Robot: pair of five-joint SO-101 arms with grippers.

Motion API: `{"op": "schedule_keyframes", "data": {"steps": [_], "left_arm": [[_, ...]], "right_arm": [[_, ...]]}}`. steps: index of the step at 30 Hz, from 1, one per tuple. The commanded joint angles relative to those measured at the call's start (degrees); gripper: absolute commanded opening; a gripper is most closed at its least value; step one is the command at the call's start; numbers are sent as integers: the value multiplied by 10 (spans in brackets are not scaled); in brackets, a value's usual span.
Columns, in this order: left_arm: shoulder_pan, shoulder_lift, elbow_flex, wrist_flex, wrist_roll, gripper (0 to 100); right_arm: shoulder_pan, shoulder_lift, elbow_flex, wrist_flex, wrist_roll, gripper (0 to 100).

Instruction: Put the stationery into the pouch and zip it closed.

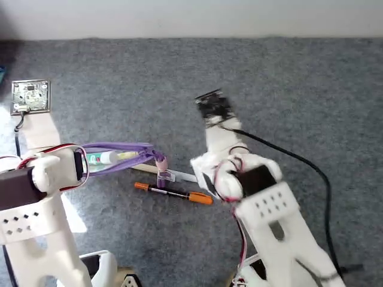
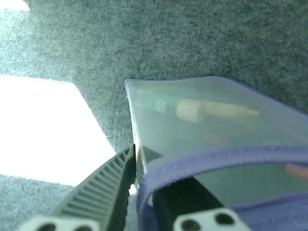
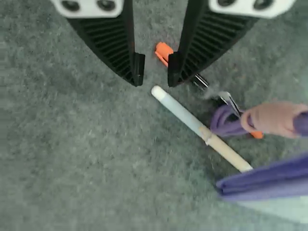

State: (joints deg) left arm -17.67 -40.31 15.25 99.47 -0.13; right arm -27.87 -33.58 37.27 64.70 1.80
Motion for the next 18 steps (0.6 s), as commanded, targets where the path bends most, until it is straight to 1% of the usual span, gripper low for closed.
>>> {"op": "schedule_keyframes", "data": {"steps": [1,6,8,14,18], "left_arm": [[-2,-1,-7,-4,9,12],[0,-1,-8,-4,9,12],[0,-1,-8,-8,9,12],[-2,-1,-7,-9,9,12],[-2,-1,-7,-9,9,12]], "right_arm": [[8,87,-12,4,52,115],[8,204,-61,8,81,252],[8,250,-85,8,91,282],[7,389,-189,10,100,285],[5,442,-246,24,101,285]]}}
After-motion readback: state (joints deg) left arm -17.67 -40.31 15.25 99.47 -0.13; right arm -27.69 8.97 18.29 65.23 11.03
